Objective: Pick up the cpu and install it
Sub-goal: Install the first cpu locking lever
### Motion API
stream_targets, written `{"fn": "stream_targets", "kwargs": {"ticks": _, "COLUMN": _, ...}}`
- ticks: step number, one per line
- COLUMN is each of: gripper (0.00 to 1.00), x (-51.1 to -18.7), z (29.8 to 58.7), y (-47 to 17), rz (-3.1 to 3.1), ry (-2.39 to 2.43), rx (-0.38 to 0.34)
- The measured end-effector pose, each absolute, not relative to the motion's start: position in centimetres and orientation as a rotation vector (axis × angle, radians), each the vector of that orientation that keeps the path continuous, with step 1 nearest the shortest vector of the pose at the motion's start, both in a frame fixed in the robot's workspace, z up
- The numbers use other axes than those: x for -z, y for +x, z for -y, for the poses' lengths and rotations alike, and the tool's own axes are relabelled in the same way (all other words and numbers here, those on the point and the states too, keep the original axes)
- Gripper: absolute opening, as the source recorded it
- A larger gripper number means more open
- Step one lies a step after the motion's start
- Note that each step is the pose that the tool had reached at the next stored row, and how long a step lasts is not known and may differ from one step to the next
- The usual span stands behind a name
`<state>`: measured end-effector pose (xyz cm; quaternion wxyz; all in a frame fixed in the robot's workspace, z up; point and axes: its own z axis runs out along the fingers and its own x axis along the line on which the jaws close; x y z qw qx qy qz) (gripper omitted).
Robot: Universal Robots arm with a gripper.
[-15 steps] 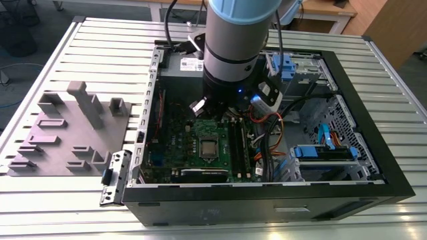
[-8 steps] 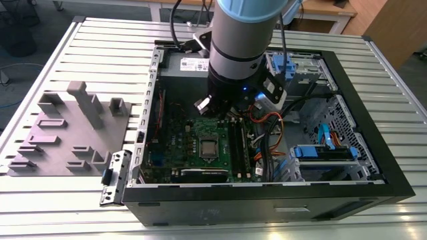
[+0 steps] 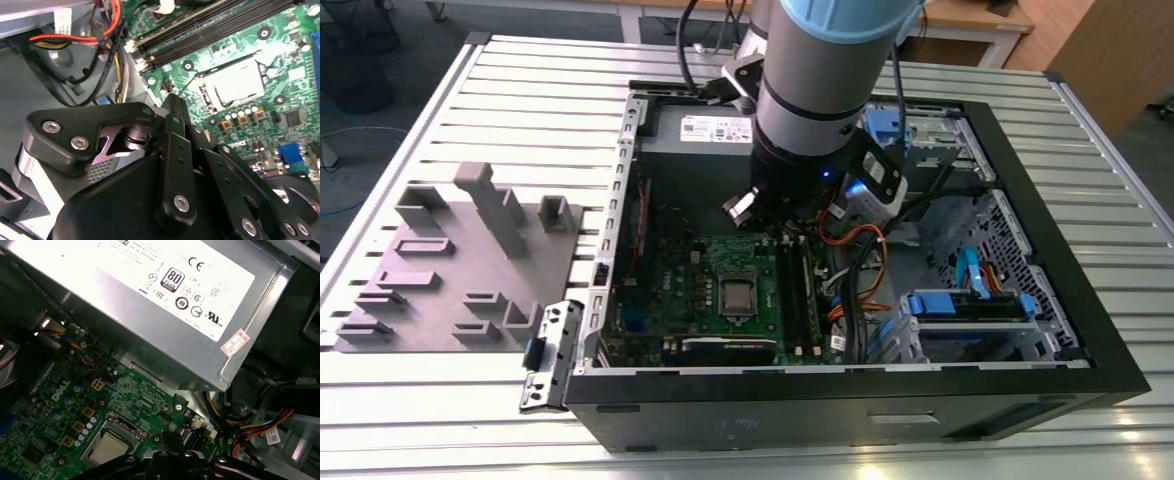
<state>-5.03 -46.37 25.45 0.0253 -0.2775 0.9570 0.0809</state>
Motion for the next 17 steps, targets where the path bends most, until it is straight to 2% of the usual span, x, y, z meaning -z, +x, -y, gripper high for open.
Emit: {"fn": "stream_targets", "kwargs": {"ticks": 17, "gripper": 0.11, "x": -24.68, "z": 45.59, "y": -4.76, "rz": -2.911, "ry": -1.037, "rx": -0.255}}
